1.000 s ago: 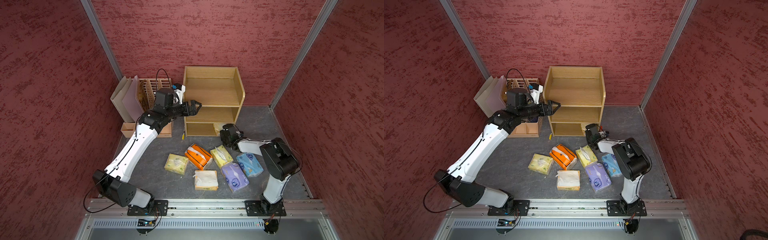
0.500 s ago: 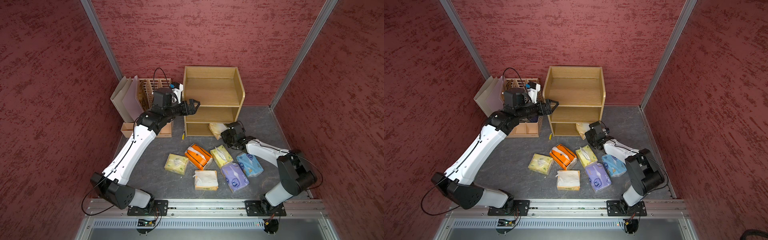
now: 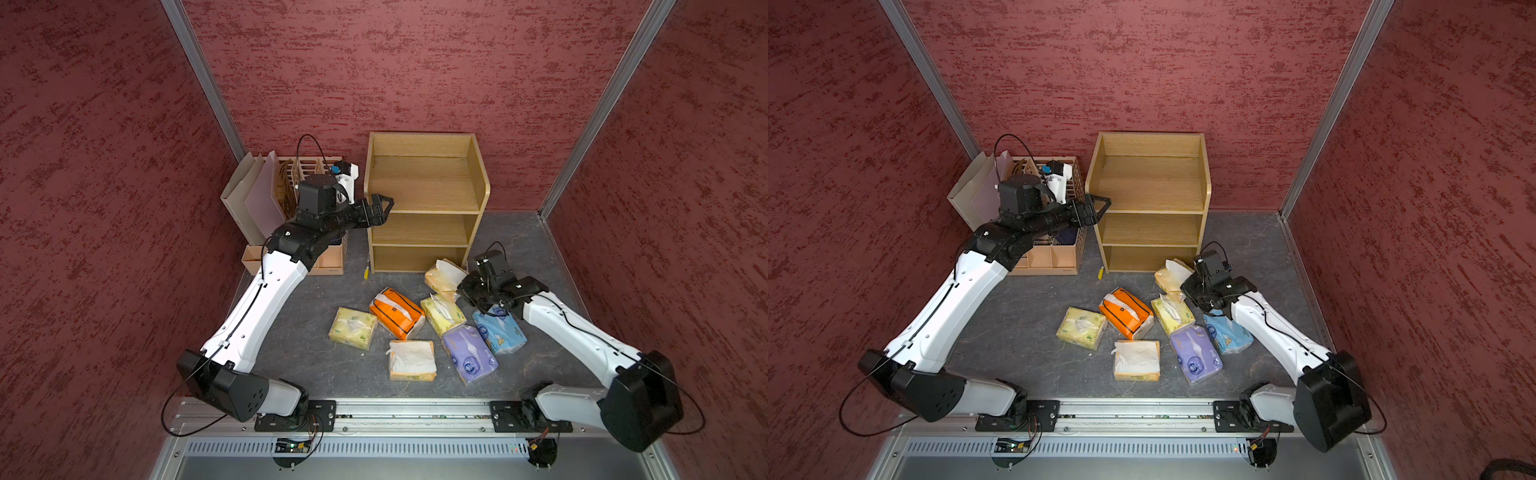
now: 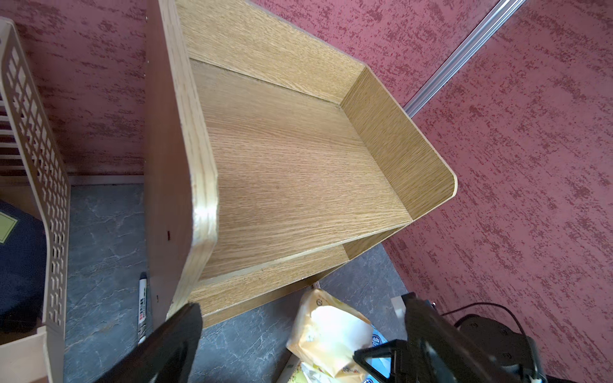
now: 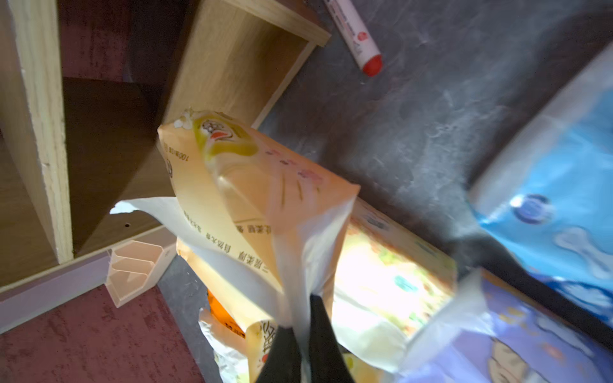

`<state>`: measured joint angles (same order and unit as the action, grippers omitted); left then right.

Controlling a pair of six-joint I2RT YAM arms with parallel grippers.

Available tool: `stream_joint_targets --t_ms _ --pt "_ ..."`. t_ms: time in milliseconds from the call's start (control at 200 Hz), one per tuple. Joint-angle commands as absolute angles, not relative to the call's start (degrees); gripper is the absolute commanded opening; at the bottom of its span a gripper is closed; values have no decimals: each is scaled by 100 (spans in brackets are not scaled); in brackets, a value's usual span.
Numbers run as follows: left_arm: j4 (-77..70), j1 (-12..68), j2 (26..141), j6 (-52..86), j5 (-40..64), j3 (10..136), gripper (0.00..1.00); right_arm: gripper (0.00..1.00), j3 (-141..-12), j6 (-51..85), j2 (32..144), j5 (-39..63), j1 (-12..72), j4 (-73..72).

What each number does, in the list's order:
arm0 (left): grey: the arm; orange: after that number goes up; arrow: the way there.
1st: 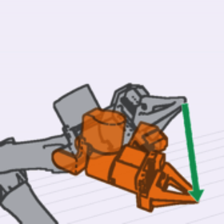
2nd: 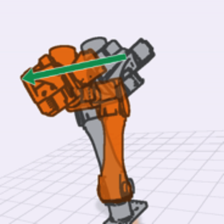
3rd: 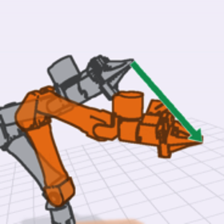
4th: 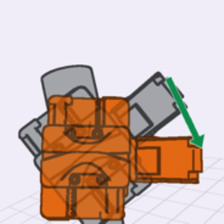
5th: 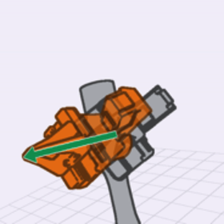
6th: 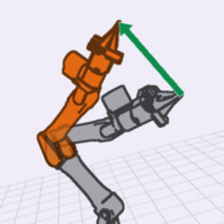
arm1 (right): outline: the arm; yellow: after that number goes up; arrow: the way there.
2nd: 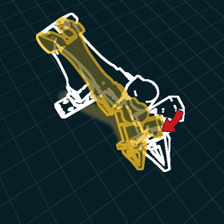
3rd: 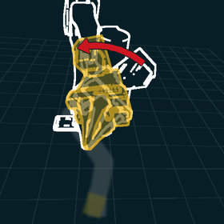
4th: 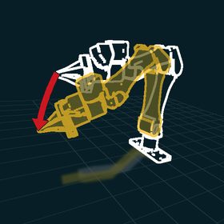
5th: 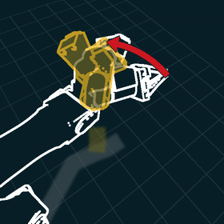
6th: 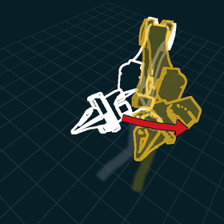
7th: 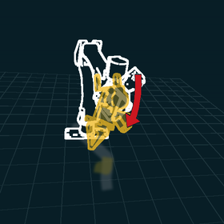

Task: Remove the tissue boxes from the shelf
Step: Place the box of tissues at the center of the board.

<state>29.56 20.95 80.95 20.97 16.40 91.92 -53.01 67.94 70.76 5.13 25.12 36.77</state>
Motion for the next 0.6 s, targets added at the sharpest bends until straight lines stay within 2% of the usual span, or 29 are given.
stream_joint_targets --t_ms 0,155,276,436,596 --pt "2807 2023 7925 2050 1639 9119 100 0 -5108 6469 6500 179 2301 4770" --pt "2753 1979 7837 2087 1631 8961 100 0 -4826 6325 5655 134 1693 5142" --pt "2742 1960 7770 2118 1627 8861 100 0 -4813 5959 5410 298 1019 5509" --pt "2783 1951 7743 2101 1626 8841 100 0 -4958 5428 5520 536 161 5499" --pt "2872 1922 7726 2052 1611 8867 100 0 -5058 5051 6135 922 -491 4890"
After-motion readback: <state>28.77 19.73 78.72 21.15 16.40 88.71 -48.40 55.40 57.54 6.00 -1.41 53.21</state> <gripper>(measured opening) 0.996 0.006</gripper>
